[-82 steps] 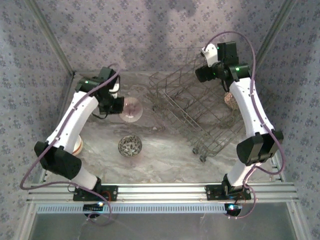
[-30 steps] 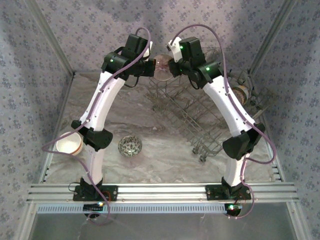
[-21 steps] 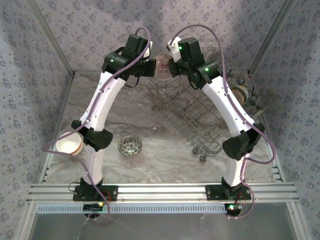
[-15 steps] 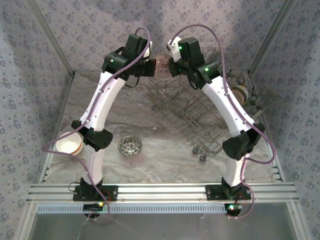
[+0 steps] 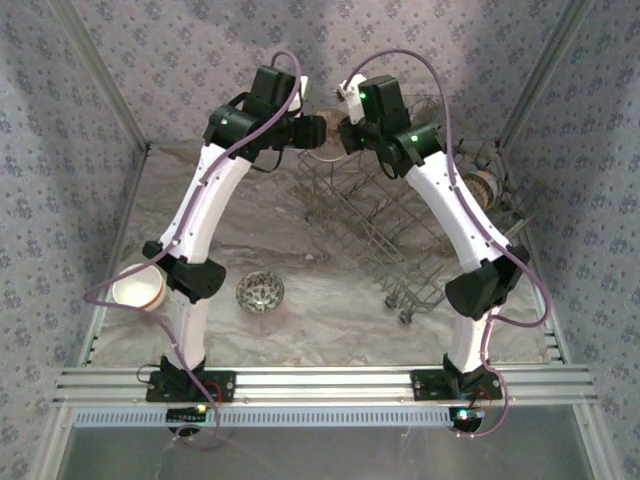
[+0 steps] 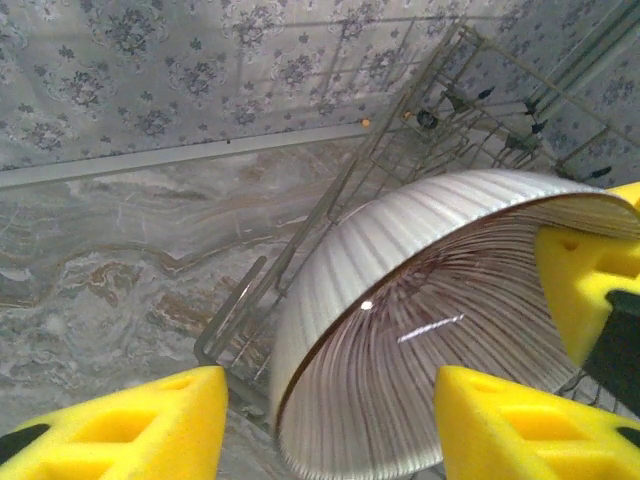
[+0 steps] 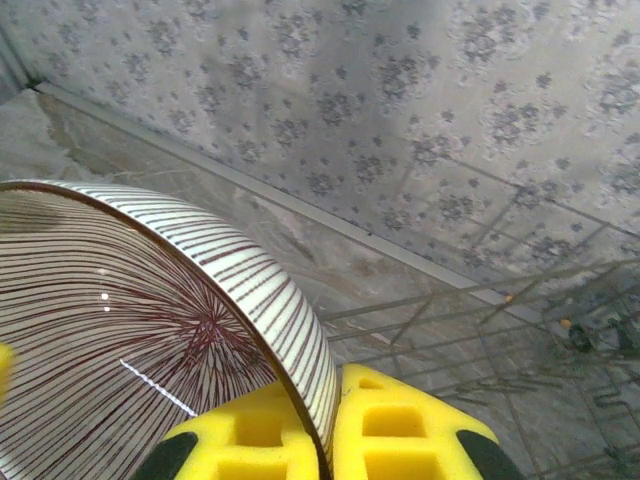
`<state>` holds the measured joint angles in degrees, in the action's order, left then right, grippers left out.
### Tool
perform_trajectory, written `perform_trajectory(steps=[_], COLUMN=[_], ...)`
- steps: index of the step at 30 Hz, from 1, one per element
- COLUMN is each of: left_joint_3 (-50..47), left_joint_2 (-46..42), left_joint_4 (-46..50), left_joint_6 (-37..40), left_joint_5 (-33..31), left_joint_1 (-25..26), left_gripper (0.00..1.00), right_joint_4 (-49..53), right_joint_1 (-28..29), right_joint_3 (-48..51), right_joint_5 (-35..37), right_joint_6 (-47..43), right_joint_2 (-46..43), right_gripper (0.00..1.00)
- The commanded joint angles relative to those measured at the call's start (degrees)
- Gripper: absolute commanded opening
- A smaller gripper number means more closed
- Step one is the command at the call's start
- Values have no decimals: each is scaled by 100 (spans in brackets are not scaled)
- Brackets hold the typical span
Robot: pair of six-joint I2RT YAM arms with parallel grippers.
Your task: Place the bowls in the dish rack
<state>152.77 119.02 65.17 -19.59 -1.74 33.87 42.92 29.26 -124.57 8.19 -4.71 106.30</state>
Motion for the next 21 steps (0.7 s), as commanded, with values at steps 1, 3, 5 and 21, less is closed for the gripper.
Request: perform_trajectory(steps=[1,3,5,21], left_joint_3=[84,-90,-374,-1397], left_joint_2=[-389,-494,-622,-128], left_joint_4=[-239,-279,-373,-463], left_joint_6=[73,99,149,197], left_joint_5=[68,75,172,1954], left_joint_1=[0,-46,-101,-361], left_gripper=[59,59,61,66], right_joint_4=[-35,112,147,-546], right_joint_1=[-274,-491,-743,-2707], right_joint_3=[-58,-14,229,3145], right_joint_5=[411,720,1070,3100], right_joint_6=[136,41,-110,-1777], right_joint_2=[-238,-369,-600,-2145], right_gripper=[0,0,0,0])
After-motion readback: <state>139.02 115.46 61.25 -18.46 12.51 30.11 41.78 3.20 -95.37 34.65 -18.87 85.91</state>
